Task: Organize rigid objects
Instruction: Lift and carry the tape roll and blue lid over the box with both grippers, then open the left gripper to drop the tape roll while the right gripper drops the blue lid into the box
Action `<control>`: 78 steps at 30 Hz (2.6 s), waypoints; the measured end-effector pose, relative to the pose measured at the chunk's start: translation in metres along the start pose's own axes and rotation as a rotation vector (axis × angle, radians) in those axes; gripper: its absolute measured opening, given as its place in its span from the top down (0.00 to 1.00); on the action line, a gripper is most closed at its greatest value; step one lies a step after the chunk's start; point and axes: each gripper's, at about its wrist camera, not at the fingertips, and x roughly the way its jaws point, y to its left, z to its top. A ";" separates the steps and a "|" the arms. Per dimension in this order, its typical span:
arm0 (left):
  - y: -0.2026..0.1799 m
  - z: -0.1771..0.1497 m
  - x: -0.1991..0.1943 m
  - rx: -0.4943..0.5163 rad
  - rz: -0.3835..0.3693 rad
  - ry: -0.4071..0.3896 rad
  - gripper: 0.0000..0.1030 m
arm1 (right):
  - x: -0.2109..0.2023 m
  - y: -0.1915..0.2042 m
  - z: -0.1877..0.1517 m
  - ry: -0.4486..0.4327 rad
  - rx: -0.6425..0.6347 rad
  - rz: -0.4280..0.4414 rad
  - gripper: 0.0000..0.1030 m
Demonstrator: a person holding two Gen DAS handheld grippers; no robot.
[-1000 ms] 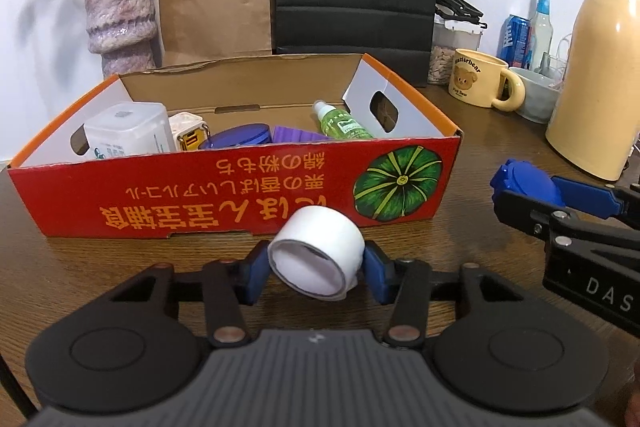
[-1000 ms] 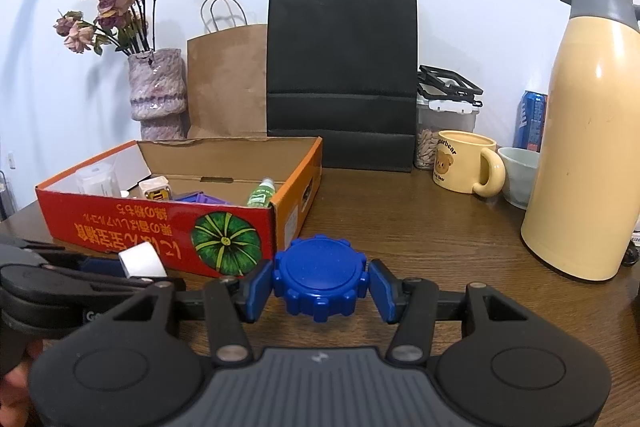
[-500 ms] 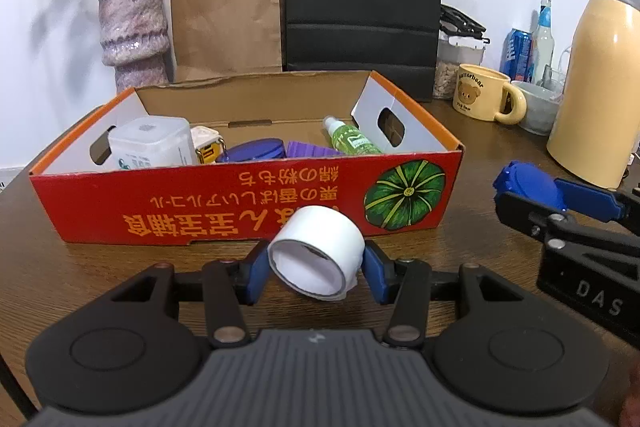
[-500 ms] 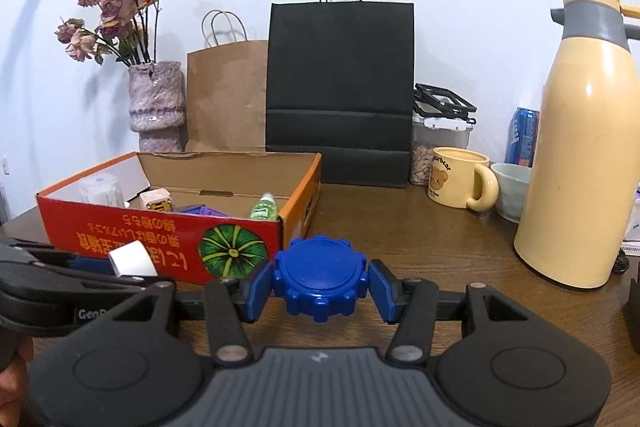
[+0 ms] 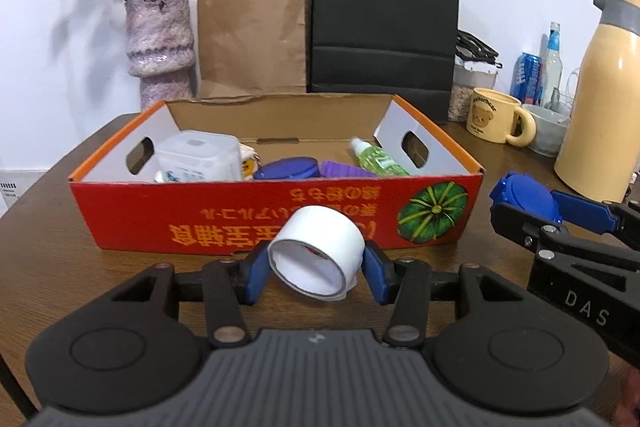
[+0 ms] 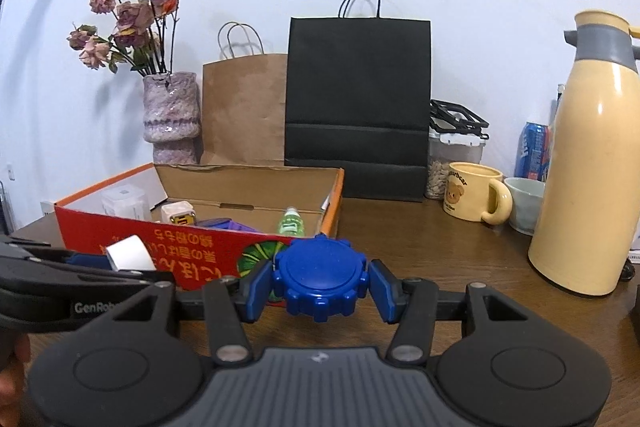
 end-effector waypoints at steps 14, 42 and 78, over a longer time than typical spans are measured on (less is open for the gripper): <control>0.036 0.023 -0.015 -0.031 0.030 -0.076 0.52 | 0.006 0.028 0.021 -0.030 -0.023 0.011 0.50; 0.071 0.086 0.009 -0.092 0.118 -0.197 0.52 | 0.060 0.073 0.074 -0.112 -0.065 0.040 0.50; 0.088 0.112 0.079 -0.075 0.186 -0.145 0.00 | 0.135 0.065 0.081 -0.033 -0.022 0.024 0.00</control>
